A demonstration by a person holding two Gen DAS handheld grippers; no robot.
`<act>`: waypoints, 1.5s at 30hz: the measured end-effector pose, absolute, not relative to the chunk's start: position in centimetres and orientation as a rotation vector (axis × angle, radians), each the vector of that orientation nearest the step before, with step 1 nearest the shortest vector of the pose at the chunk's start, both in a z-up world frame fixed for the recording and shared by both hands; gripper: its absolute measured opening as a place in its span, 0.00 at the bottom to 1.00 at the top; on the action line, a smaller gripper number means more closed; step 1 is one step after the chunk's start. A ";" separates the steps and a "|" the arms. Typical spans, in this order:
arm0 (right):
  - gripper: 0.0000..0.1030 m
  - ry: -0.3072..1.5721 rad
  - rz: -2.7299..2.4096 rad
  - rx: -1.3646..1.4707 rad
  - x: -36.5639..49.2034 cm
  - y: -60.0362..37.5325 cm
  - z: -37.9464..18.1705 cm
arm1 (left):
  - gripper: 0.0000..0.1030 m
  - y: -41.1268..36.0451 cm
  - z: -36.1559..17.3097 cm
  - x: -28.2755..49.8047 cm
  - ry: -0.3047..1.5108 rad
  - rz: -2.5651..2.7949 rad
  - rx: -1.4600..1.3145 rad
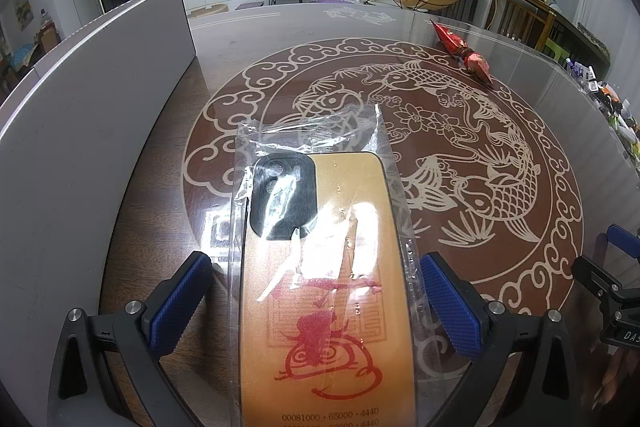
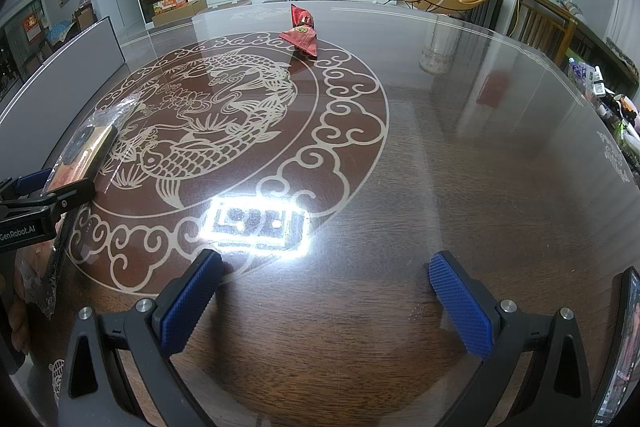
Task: Organize objects
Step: 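Grasp the red snack packet with the right tool while the left tool holds the phone case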
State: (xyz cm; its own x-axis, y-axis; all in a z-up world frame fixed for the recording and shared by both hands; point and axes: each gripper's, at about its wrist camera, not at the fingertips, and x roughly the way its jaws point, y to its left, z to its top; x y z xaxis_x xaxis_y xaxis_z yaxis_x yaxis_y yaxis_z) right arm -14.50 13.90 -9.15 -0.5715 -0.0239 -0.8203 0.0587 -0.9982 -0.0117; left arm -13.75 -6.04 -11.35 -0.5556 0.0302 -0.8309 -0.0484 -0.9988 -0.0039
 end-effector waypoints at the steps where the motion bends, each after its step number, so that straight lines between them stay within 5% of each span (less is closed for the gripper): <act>1: 1.00 0.058 -2.744 1.431 -14.5 13.9 -9.2 | 1.00 -6.0 -11.3 -13.7 0.030 2.732 -1.458; 37: 1.00 0.056 -2.739 1.433 -14.6 13.9 -9.2 | 1.00 -6.0 -11.4 -13.8 0.032 2.730 -1.455; 42: 1.00 0.099 -2.636 1.504 -18.1 13.6 -9.1 | 1.00 -6.0 -11.4 -13.8 0.035 2.725 -1.447; 45: 1.00 -0.039 -2.637 1.467 -23.0 13.9 -7.8 | 1.00 -6.0 -11.4 -13.8 0.036 2.725 -1.447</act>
State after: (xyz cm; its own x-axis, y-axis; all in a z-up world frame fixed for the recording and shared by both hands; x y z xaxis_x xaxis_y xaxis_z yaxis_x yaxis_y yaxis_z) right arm -23.05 13.86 -7.82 -0.5214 -0.1203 -0.8448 0.0955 -0.9920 0.0824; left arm -13.81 -6.04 -11.45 -0.5587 0.0388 -0.8284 -0.0604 -0.9982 -0.0059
